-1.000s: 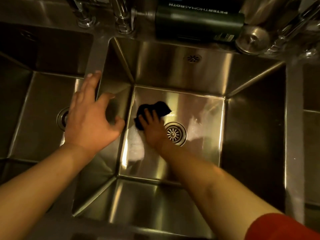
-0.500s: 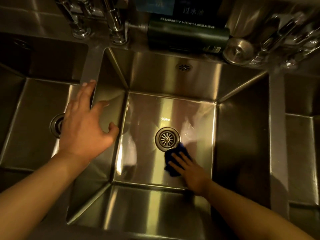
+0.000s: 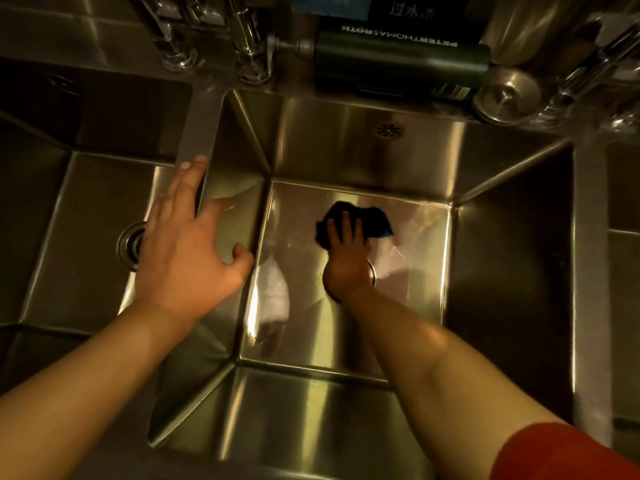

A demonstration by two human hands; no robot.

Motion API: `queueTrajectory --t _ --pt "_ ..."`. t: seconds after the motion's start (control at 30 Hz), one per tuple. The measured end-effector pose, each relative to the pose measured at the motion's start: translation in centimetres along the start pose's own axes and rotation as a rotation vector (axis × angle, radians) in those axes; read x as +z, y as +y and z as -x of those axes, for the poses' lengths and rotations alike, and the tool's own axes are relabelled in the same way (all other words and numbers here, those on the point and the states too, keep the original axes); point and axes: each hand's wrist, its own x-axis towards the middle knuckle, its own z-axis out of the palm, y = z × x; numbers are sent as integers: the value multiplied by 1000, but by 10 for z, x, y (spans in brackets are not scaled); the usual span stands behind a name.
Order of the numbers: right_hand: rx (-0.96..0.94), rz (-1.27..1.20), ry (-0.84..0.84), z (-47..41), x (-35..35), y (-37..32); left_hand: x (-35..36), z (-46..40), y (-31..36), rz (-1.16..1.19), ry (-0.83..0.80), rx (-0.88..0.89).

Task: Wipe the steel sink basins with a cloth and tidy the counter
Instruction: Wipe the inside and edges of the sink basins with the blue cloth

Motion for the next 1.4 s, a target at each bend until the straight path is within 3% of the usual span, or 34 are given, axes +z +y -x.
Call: queueTrajectory --t 0.17,0.33,0.8,0.87,1.0,1.13,1.23,1.4 --pt "-351 108 -187 29 45 -56 -1 0 -1 -5 -20 -9" --pt "-537 194 -251 53 57 -33 -3 0 2 11 -22 -18" --pt "-329 259 -348 57 9 47 -1 -1 -1 31 -10 2" --pt "-328 278 -278 46 -1 50 -2 0 0 45 -4 1" --pt "-267 169 18 13 -32 52 -4 -1 2 51 -12 -6" --pt "-82 -4 178 -22 -40 29 -4 1 1 56 -12 -17" --pt "21 -165 110 -46 -29 -6 -4 1 1 56 -17 -15" --pt "-169 -172 -32 -36 8 -73 -4 0 2 43 -11 -18"
